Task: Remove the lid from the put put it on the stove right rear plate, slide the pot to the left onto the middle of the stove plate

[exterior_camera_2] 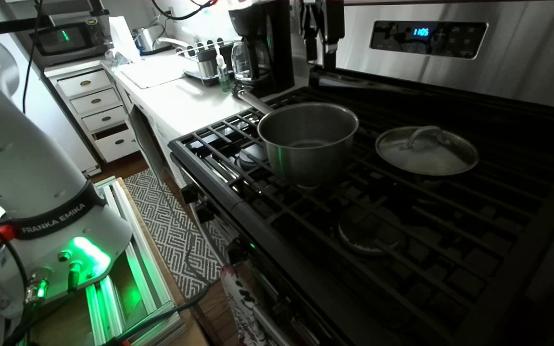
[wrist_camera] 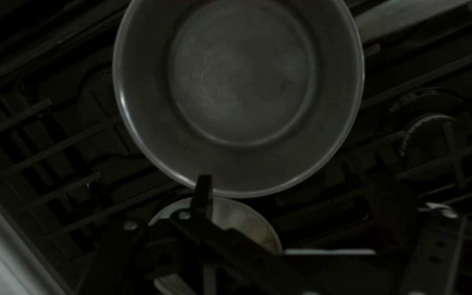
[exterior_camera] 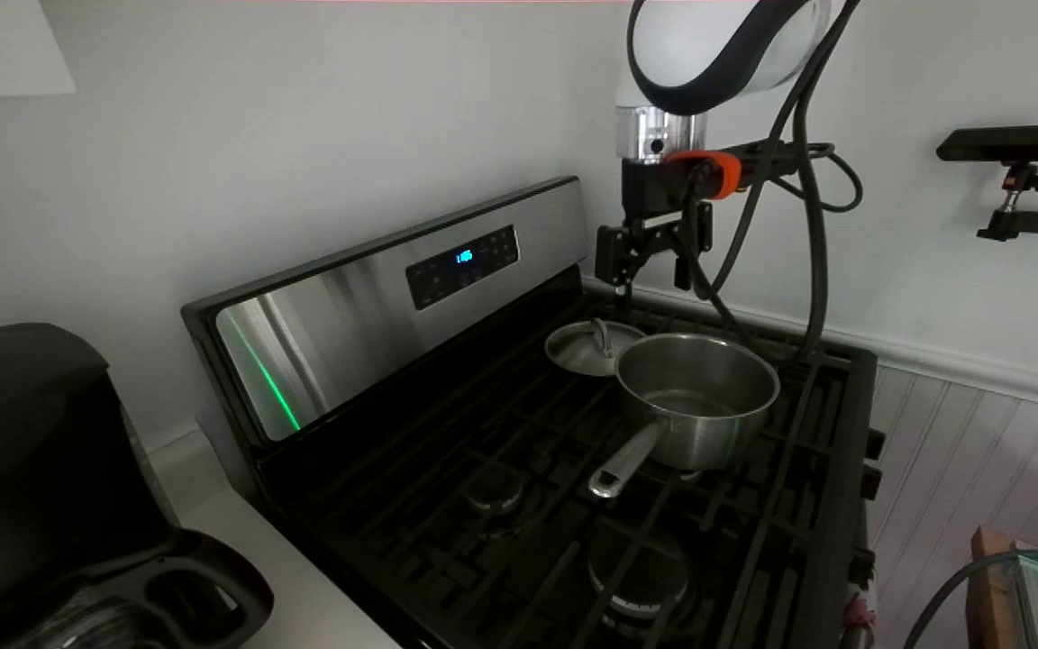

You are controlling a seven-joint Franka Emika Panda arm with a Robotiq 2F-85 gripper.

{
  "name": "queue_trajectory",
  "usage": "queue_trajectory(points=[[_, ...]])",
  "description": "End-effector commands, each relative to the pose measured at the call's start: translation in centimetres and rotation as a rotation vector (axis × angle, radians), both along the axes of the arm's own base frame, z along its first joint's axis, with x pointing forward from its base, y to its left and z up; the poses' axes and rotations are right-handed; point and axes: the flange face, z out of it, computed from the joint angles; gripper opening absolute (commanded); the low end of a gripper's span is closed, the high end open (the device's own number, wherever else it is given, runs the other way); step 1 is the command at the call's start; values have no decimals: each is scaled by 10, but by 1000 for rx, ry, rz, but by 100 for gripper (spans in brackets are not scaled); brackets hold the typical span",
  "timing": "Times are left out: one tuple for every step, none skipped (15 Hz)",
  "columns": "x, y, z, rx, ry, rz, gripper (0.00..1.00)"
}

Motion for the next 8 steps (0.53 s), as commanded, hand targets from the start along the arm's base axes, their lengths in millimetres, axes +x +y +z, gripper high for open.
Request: queue_trajectory(points=[[-22,-6,36,-44,-42,38,100],[-26,-6,43,-46,-46,46,100],[-29,-7,48,-53,-53,46,100],[-33,-7,54,-54,-58,48,100],[-36,-8,58,-49,-63,45,100],[-39,-8,62,-51,-66,40,100],[-43,-9,64,-49,-68,33,100],[-46,-10,65,-49,-69,27,100]])
